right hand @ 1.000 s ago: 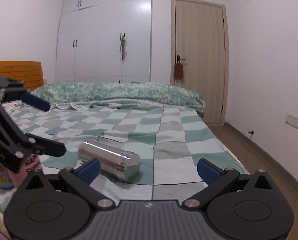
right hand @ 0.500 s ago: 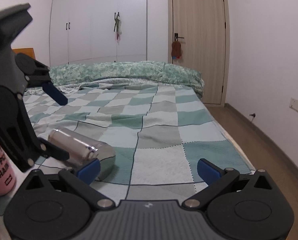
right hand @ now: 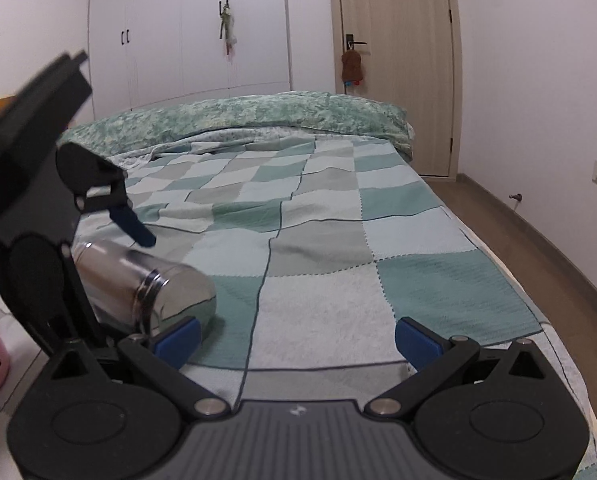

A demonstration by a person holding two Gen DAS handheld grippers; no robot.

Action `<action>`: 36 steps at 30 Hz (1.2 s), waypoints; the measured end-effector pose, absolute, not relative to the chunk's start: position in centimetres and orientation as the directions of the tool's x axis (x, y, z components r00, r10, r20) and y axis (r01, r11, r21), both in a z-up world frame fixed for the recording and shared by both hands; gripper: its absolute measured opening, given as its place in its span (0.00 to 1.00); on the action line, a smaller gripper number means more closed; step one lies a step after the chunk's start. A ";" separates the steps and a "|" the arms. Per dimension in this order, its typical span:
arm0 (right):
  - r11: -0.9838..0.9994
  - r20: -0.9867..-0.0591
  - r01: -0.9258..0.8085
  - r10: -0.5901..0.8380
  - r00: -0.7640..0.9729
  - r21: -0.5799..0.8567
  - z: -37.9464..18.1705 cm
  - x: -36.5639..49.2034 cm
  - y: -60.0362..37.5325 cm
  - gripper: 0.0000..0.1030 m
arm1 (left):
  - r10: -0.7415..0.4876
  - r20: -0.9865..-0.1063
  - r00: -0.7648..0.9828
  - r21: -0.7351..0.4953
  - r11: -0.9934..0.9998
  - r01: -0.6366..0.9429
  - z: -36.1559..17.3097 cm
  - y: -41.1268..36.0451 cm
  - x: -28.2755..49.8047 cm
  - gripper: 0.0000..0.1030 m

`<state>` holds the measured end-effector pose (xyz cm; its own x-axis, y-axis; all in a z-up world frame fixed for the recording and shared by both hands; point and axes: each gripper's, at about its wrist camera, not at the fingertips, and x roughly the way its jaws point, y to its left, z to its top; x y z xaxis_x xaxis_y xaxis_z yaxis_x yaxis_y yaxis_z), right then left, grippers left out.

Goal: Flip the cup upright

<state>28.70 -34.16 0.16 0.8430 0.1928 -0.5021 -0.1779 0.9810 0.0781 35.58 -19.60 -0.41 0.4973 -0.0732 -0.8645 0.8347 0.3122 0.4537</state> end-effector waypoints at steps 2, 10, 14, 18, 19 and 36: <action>0.980 -0.503 -0.179 0.196 0.842 0.082 0.1 28.8 -34.2 1.00 | -0.072 -0.865 0.496 0.453 0.313 0.835 -0.5 -19.8 35.8 0.98; 0.977 -0.492 -0.186 0.213 0.844 0.105 0.1 28.4 -34.4 1.00 | -0.062 -0.861 0.505 0.471 0.276 0.838 0.0 -21.0 34.4 0.69; 0.973 -0.476 -0.199 0.231 0.849 0.117 0.7 27.4 -34.5 1.00 | -0.059 -0.846 0.530 0.497 0.271 0.824 0.7 -21.5 33.2 0.66; 0.972 -0.460 -0.203 0.235 0.856 0.119 1.7 25.9 -34.8 1.00 | -0.066 -0.826 0.561 0.528 0.261 0.808 1.8 -21.7 30.7 0.66; 0.972 -0.454 -0.203 0.234 0.860 0.118 2.0 25.5 -34.9 1.00 | -0.073 -0.821 0.567 0.533 0.260 0.805 2.2 -21.7 30.0 0.65; 0.984 -0.405 -0.159 0.179 0.896 0.084 5.2 15.3 -37.5 1.00 | -0.112 -0.761 0.639 0.603 0.243 0.760 6.2 -23.2 17.4 0.61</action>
